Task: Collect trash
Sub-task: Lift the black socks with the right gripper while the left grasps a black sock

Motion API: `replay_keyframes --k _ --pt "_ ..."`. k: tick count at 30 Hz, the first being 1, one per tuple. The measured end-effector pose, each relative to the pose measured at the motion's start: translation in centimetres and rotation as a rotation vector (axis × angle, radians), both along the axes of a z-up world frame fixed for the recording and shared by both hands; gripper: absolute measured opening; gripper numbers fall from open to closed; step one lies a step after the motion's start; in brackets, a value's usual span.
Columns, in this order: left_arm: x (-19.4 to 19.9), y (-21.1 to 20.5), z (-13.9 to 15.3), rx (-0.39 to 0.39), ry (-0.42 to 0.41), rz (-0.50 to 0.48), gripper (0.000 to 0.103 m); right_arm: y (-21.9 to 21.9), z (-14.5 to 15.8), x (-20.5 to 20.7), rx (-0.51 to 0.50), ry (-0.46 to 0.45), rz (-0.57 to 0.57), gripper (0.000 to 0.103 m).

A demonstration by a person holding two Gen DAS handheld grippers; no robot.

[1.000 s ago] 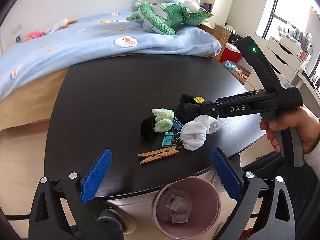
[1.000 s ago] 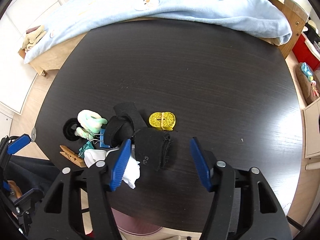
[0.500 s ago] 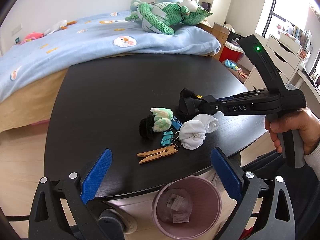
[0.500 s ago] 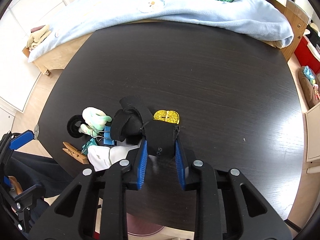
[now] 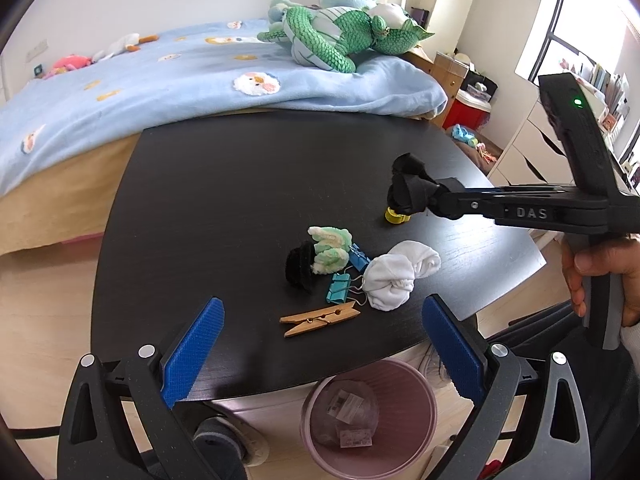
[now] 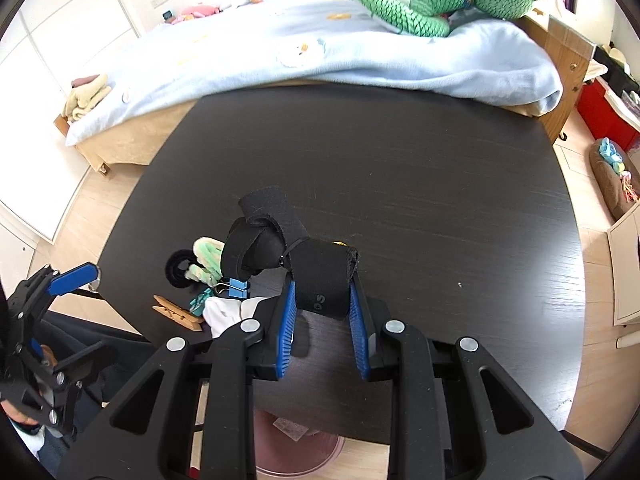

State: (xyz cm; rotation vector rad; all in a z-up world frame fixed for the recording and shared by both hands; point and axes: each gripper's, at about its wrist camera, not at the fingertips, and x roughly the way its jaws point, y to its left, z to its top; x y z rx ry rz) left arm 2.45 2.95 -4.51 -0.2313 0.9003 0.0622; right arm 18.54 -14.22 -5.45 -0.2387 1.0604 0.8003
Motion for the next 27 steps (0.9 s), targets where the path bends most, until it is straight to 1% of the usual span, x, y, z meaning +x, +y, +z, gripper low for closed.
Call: replay_keyframes --k 7,14,21,22,23,25,27 --pt "1.8 1.0 0.2 0.014 0.044 -0.012 0.095 -1.2 1.0 -0.7 0.027 -0.006 -0.002 0.025" --pt "4.0 2.2 -1.1 0.007 0.102 -0.032 0.095 -1.9 1.0 -0.5 0.032 0.001 -0.006 0.025" --pt "5.3 3.4 -2.9 -0.048 0.137 -0.028 0.095 -2.1 0.7 -0.3 0.030 0.003 -0.012 0.025" --pt "5.4 3.5 -3.1 -0.056 0.139 -0.029 0.093 -2.1 0.7 -0.3 0.030 0.004 -0.011 0.025" --pt "5.4 3.6 -3.3 -0.063 0.143 -0.031 0.087 -2.1 0.7 -0.3 0.029 0.004 -0.010 0.025" --pt "5.7 3.8 -3.6 -0.082 0.157 -0.034 0.079 -2.1 0.6 -0.2 0.028 0.003 -0.010 0.025" --pt "5.8 3.9 -3.9 -0.091 0.163 -0.032 0.076 -2.1 0.6 -0.2 0.027 0.004 -0.013 0.025"
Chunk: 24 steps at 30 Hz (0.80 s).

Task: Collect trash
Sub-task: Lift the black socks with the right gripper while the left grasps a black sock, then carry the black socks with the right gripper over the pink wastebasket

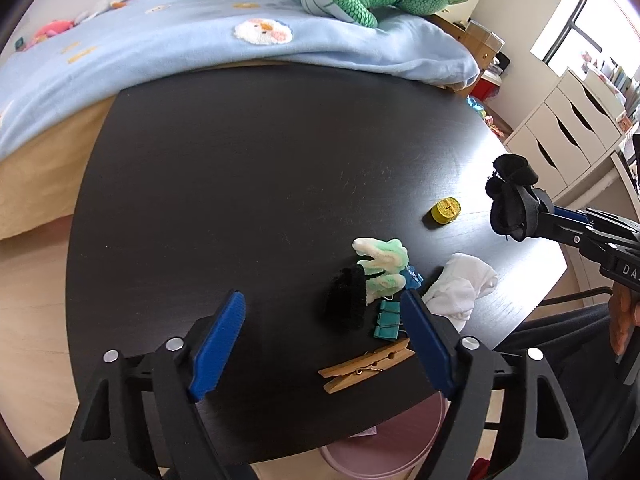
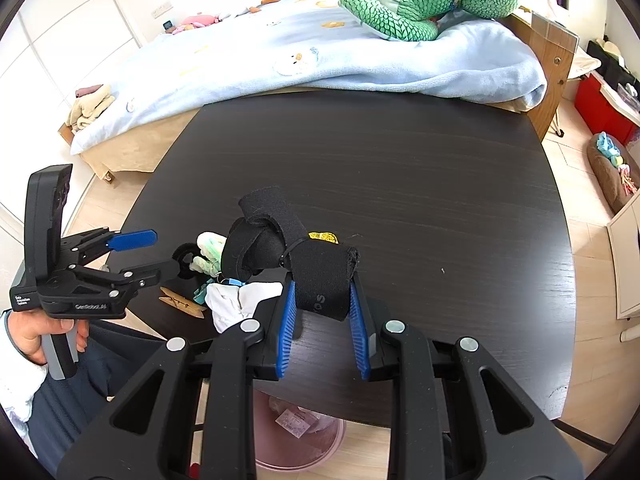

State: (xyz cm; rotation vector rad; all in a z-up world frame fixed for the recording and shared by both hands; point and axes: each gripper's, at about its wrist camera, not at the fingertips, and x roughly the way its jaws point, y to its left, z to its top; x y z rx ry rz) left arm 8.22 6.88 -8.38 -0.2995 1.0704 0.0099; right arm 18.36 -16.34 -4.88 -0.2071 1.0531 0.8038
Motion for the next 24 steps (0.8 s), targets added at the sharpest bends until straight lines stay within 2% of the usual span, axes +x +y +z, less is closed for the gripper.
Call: replay_keyframes --k 3,5,9,12,14,16,18,24 --pt "0.00 0.20 -0.22 -0.023 0.005 0.002 0.065 0.04 -0.12 -0.09 -0.003 0.000 0.002 0.025" --pt "0.04 0.17 -0.43 -0.032 0.014 -0.003 0.051 0.06 -0.23 -0.13 -0.004 0.002 0.002 0.025" --pt "0.07 0.07 -0.70 -0.048 0.023 -0.009 0.042 0.14 -0.42 -0.21 -0.007 0.004 0.003 0.025" --pt "0.32 -0.01 -0.89 -0.055 0.028 -0.016 0.030 0.19 -0.56 -0.25 -0.009 0.006 0.004 0.025" --pt "0.36 -0.09 -0.95 -0.054 0.030 -0.021 0.018 0.23 -0.60 -0.29 -0.009 0.006 0.005 0.025" --pt "0.38 -0.13 -1.01 -0.051 0.031 -0.021 0.012 0.24 -0.61 -0.30 -0.009 0.005 0.005 0.025" --pt "0.38 -0.17 -1.03 -0.047 0.031 -0.023 0.009 0.23 -0.60 -0.33 -0.009 0.005 0.004 0.025" --pt "0.18 -0.02 -0.41 -0.011 0.014 -0.004 0.009 0.23 -0.58 -0.35 -0.009 0.004 0.005 0.025"
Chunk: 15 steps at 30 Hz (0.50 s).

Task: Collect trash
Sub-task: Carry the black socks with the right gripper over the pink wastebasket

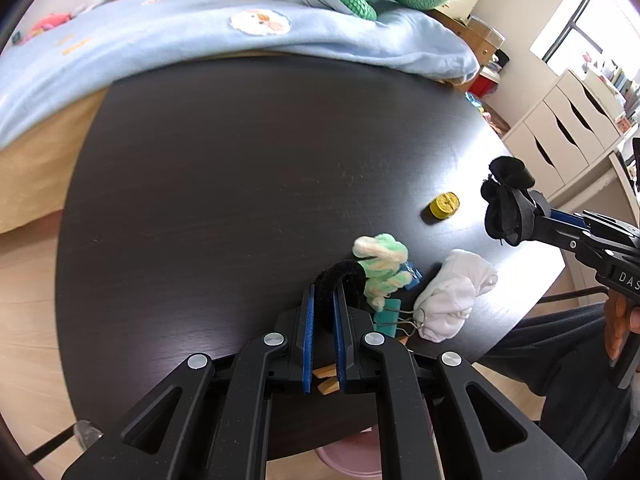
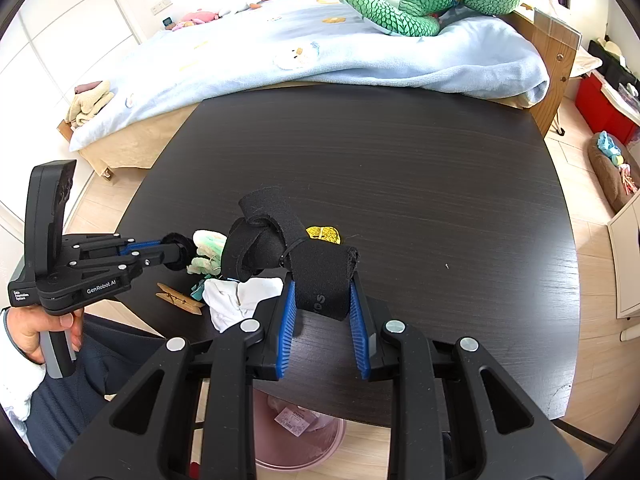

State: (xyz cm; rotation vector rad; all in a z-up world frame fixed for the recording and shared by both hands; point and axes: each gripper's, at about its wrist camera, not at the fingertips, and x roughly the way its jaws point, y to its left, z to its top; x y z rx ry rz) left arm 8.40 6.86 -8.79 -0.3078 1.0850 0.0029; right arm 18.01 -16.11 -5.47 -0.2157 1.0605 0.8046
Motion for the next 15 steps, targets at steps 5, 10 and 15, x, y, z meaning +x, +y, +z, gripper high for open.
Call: replay_keyframes --k 5,10,15 --pt "-0.4 0.2 0.9 0.038 -0.011 0.018 0.009 0.0 0.3 -0.1 -0.003 -0.010 0.003 0.025" --pt "-1.2 -0.5 2.9 0.057 -0.043 0.014 0.009 -0.4 1.3 -0.9 -0.003 -0.033 0.020 0.025" --pt "-2.8 -1.8 5.2 0.079 -0.095 -0.003 0.009 -1.6 2.7 -2.1 0.010 -0.057 0.029 0.025"
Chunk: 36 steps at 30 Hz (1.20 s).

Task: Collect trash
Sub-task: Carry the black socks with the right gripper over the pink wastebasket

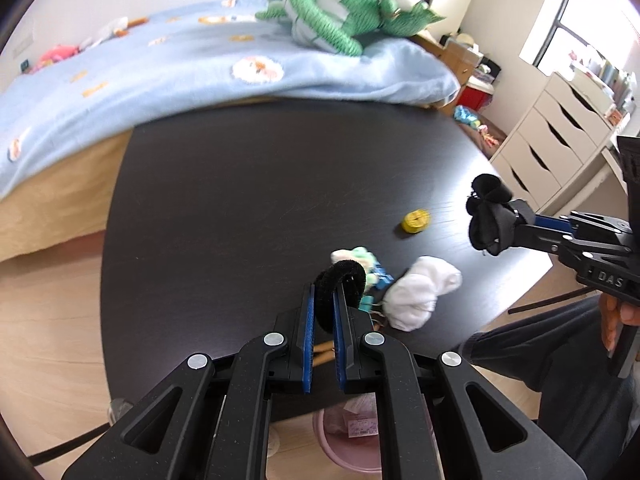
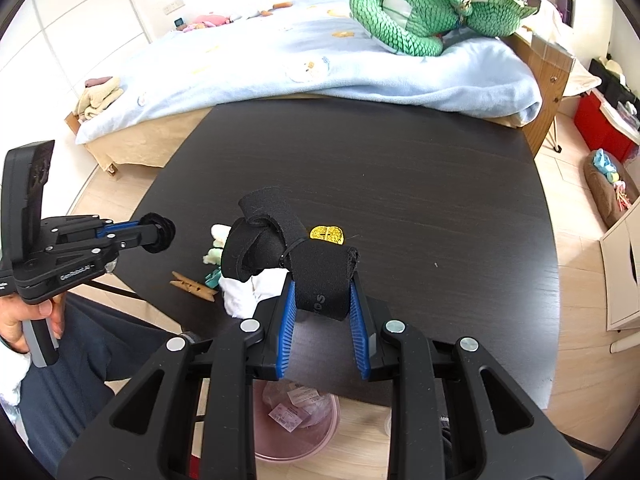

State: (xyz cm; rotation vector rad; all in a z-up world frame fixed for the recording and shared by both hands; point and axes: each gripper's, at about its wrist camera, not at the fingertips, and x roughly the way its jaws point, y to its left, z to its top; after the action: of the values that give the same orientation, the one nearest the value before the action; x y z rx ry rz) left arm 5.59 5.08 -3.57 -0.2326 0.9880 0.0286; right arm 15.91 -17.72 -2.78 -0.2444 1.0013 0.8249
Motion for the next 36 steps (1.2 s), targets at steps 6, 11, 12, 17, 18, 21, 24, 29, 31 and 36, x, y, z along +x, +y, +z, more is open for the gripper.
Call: replay_keyframes --k 6,11,12,17,18,21,24,29,31,36 --pt "-2.4 -1.8 2.4 0.029 -0.055 -0.026 0.009 -1.6 1.7 -1.9 0.015 -0.034 0.019 0.025" --pt "-4.5 -3.4 3.6 0.049 -0.079 -0.054 0.009 -2.9 3.1 -4.2 0.035 -0.059 0.048 0.025" --pt "-4.8 -3.6 3.7 0.044 -0.083 -0.059 0.009 -3.2 3.3 -4.7 0.039 -0.065 0.056 0.025" --pt "-6.5 -5.0 4.0 0.043 -0.091 -0.089 0.009 -4.1 4.3 -7.2 0.048 -0.085 0.086 0.025" --pt "-6.8 -5.3 4.0 0.044 -0.091 -0.092 0.009 -4.3 4.4 -7.8 0.046 -0.089 0.094 0.025" --pt "-7.6 -5.9 3.9 0.044 -0.092 -0.098 0.009 -4.5 4.5 -9.4 0.042 -0.091 0.114 0.025" --pt "-8.5 -6.2 3.8 0.044 -0.091 -0.103 0.009 -4.7 4.4 -10.7 0.036 -0.088 0.137 0.025" --pt "-10.3 -6.4 4.2 0.039 -0.103 -0.099 0.009 -4.9 3.7 -12.2 0.026 -0.071 0.166 0.025" --pt "-10.7 -6.4 4.5 0.038 -0.109 -0.094 0.009 -4.9 3.4 -12.6 0.021 -0.062 0.176 0.025" --pt "-11.2 -6.1 4.7 0.031 -0.117 -0.082 0.009 -4.6 2.8 -13.1 0.023 -0.039 0.195 0.025"
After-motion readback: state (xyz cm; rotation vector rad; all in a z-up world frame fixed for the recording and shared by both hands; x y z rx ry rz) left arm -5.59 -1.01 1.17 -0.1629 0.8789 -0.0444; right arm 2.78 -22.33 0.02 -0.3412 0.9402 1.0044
